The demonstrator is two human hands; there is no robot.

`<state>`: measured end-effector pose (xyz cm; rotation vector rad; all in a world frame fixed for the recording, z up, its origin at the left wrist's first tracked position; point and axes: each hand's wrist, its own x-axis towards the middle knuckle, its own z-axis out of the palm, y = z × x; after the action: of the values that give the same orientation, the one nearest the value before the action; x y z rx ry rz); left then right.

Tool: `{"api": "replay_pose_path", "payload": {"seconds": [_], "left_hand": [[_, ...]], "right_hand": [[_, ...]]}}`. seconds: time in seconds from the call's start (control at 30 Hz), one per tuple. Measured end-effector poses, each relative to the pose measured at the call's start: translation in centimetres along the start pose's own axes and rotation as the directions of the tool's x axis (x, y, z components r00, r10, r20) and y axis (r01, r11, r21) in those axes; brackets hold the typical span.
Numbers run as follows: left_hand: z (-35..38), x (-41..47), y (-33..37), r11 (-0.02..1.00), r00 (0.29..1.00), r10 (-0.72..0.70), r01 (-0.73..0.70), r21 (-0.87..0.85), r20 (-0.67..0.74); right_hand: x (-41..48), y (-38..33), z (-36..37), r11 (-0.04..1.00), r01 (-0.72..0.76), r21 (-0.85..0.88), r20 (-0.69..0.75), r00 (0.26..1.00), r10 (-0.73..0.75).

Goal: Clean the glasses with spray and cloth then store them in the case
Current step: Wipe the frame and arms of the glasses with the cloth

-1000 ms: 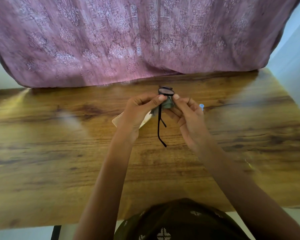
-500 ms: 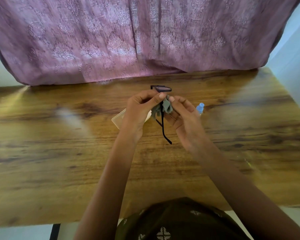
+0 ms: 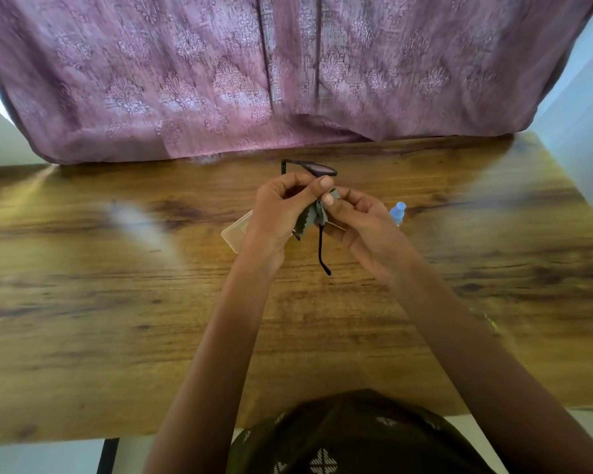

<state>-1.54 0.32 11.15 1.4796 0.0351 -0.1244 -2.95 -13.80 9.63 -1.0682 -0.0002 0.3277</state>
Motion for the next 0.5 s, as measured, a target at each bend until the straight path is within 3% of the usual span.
{"api": "replay_pose_path", "payload": {"seconds": [0.27,0.5], "left_hand": [[-0.10,-0.19,0.13,0.998,0.998,0.022,-0.019,0.054,-0.056],[-0.06,-0.19,0.43,1.000,0.991,-0.028,0.027,-0.009,-0.132]], "right_hand": [[-0.04,0.60,-0.21,0.995,-0.002,-0.099,-0.004,1.000,0.001],[-0.50,0.80,-0.79,0.980,0.003,-0.199,0.049,0.999,0.007]]}}
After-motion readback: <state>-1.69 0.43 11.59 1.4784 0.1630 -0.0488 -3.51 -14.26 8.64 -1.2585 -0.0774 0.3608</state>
